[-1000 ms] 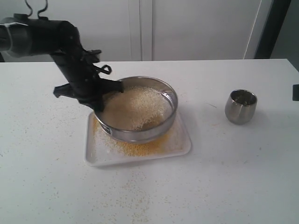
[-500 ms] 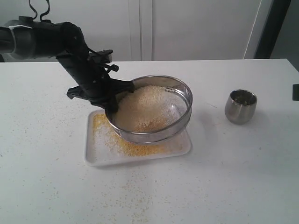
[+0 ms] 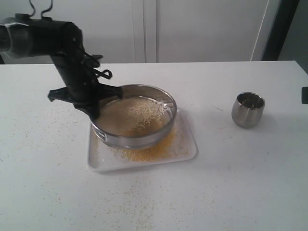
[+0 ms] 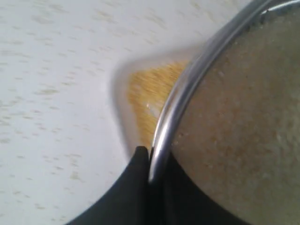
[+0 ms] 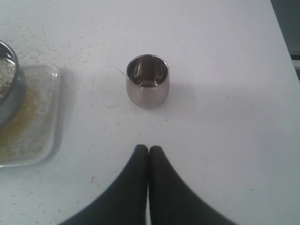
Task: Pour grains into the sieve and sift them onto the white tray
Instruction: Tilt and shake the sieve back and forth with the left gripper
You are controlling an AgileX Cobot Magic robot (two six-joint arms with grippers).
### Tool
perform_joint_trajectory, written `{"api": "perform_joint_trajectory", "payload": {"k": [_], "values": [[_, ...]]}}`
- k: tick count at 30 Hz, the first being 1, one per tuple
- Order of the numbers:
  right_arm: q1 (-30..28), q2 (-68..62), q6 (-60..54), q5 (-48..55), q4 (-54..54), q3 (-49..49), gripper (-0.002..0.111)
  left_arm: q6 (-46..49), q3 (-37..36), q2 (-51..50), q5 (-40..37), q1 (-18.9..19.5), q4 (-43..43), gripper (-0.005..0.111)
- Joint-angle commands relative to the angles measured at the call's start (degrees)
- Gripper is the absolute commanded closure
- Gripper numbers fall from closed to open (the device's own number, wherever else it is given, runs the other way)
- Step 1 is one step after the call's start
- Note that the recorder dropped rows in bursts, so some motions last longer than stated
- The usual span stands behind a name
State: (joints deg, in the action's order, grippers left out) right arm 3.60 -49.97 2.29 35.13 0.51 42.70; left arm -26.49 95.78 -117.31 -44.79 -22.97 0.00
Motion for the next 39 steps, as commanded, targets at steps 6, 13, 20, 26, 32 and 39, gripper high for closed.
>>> {"api": "perform_joint_trajectory", "payload": {"k": [6, 13, 20, 26, 32, 39], "values": [[-0.2, 0.2, 0.1, -0.5, -0.1, -0.3, 0.108, 8.0, 1.3, 0.0, 2.9, -3.4, -3.8, 0.107], [-0.2, 0.2, 0.1, -0.5, -0.1, -0.3, 0.108, 7.5, 0.7, -0.2, 4.7, -0.9, -12.3, 0.107], [-0.2, 0.2, 0.1, -0.5, -0.1, -0.3, 0.108, -0.6, 1.0, 2.0, 2.0, -0.5, 6.6, 0.107], [-0.2, 0.2, 0.1, -0.5, -0.1, -0.3, 0.108, 9.9, 0.3, 0.6, 6.0, -3.6, -5.4, 0.107], [-0.2, 0.2, 0.1, -0.5, -0.1, -0.3, 0.108, -3.2, 1.5, 3.0, 4.1, -1.7, 9.7, 0.107], [-0.2, 0.2, 0.1, -0.5, -0.1, -0.3, 0.108, 9.2, 1.6, 0.6, 4.7, -4.1, -4.3, 0.107]]}}
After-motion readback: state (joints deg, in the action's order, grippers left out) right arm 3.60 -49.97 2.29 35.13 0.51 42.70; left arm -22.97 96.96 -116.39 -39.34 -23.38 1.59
